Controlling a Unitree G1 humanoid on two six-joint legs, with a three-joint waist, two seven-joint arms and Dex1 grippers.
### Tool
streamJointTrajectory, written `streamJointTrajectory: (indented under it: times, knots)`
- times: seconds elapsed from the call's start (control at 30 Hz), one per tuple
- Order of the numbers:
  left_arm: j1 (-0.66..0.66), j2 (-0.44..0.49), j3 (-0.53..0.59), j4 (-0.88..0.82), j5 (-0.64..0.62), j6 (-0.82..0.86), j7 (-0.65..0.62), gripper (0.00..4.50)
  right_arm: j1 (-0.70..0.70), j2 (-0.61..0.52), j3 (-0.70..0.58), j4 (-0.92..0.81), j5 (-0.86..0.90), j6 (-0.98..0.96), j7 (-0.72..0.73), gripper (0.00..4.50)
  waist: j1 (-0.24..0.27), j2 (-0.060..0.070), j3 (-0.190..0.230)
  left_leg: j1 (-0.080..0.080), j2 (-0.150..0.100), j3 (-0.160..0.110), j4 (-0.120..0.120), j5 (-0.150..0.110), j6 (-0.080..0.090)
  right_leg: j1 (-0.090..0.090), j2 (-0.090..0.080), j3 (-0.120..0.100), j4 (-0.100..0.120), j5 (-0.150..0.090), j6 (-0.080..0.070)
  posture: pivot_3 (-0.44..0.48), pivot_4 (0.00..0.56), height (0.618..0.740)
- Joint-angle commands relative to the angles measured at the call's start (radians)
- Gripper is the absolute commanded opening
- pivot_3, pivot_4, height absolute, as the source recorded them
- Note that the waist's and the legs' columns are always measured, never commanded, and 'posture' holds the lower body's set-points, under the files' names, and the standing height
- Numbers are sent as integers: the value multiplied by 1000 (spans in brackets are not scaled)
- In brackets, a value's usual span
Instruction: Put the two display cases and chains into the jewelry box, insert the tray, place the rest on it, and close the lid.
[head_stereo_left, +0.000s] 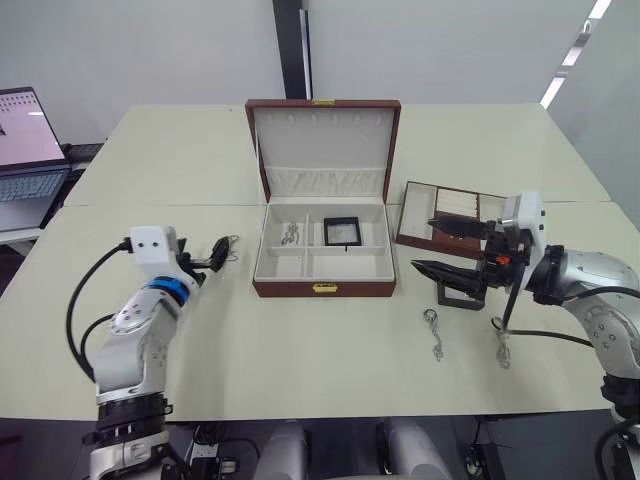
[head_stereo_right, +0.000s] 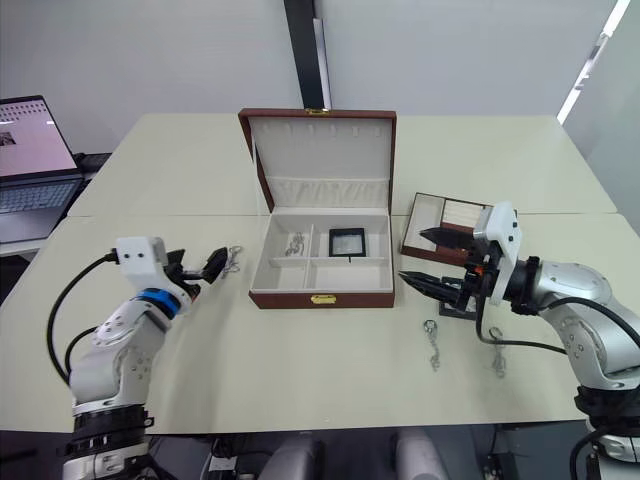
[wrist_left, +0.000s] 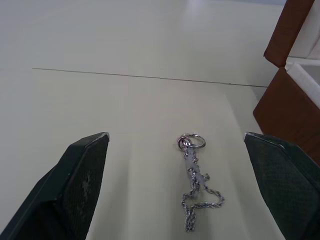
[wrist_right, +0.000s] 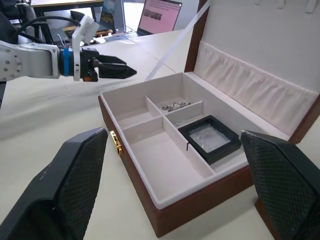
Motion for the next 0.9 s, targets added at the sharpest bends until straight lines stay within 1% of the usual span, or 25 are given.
streamJointTrajectory:
  times: [0.03,0.13,0.2,0.33,0.47,0.67,0.9]
  knots:
    - [-26,-17,-22,-3,53,-12,69,4482,-26,10,6,-11,-1,-2,-8,4500,0,0,0,0,0,0,0,0,0,0,0,0,0,0,0,0,150,740]
    - [-35,-36,-35,10,74,-5,102,4482,-31,14,11,-10,-1,-1,-8,4500,-1,0,0,0,0,0,0,0,0,0,0,0,0,0,0,0,150,740]
    - [-35,-48,-54,25,83,-6,102,4482,-34,15,15,-10,0,0,-8,4500,-1,0,0,1,0,0,0,0,0,0,0,0,1,0,0,0,150,740]
    - [-49,-50,-83,79,121,-1,119,4482,-44,17,21,-8,2,1,-7,4500,-1,0,0,0,0,0,0,0,0,0,0,0,0,0,0,0,150,740]
    - [-79,-45,-83,129,138,1,133,4482,-48,19,23,-7,1,2,-7,4500,-1,0,0,1,0,0,0,0,0,0,0,0,1,0,0,0,150,740]
    - [-107,-39,-89,194,157,7,126,4482,-46,21,22,-11,3,5,-8,4500,-1,0,0,1,0,0,0,0,0,0,0,0,1,0,0,0,150,740]
    - [-93,-42,-106,201,161,71,110,4482,-43,20,17,-17,5,13,-13,4500,-1,2,-1,2,0,0,0,0,0,1,0,0,1,0,0,0,150,740]
